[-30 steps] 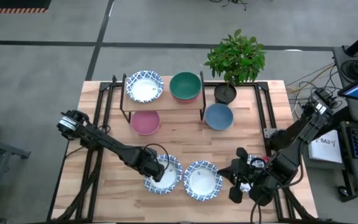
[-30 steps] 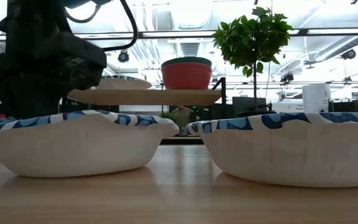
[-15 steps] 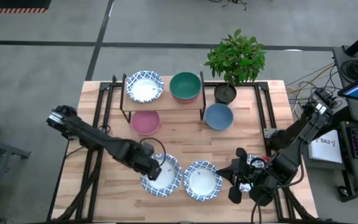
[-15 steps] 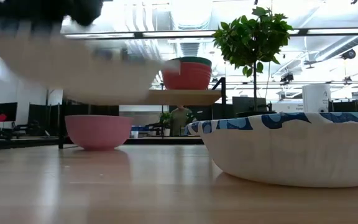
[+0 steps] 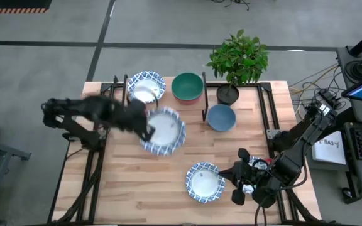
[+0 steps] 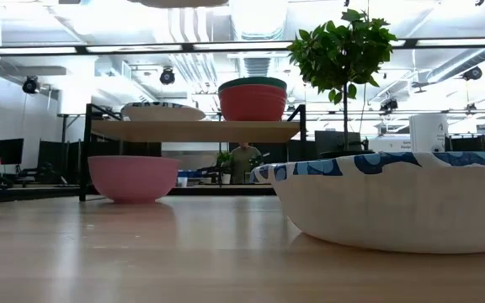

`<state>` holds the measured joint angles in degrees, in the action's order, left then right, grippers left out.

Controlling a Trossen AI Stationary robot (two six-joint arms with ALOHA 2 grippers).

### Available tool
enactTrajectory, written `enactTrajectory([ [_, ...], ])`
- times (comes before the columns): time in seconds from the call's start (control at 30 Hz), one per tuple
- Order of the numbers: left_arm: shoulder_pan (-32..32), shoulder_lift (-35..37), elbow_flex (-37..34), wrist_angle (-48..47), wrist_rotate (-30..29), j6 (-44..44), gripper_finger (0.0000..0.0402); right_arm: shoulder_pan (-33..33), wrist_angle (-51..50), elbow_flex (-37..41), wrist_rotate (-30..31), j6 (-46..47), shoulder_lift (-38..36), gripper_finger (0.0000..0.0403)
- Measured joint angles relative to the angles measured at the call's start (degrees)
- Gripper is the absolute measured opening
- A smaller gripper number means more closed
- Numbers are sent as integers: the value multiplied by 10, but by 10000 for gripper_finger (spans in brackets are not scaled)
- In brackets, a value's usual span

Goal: Place and stack bowls onto a shelf
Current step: Stack the white pattern paper bowl on top of the white pattern paper bowl on the shelf

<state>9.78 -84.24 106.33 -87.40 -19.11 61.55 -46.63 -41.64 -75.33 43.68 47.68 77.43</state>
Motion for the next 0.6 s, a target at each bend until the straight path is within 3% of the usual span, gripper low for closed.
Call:
enactTrajectory([
  [0.37, -304, 31, 122, -26, 16, -233, 0, 6, -2, 2, 60, 25, -1, 9],
  [0.6, -543, 22, 67, -26, 174, -397, 0, 36, -3, 2, 65, 26, -6, 9],
])
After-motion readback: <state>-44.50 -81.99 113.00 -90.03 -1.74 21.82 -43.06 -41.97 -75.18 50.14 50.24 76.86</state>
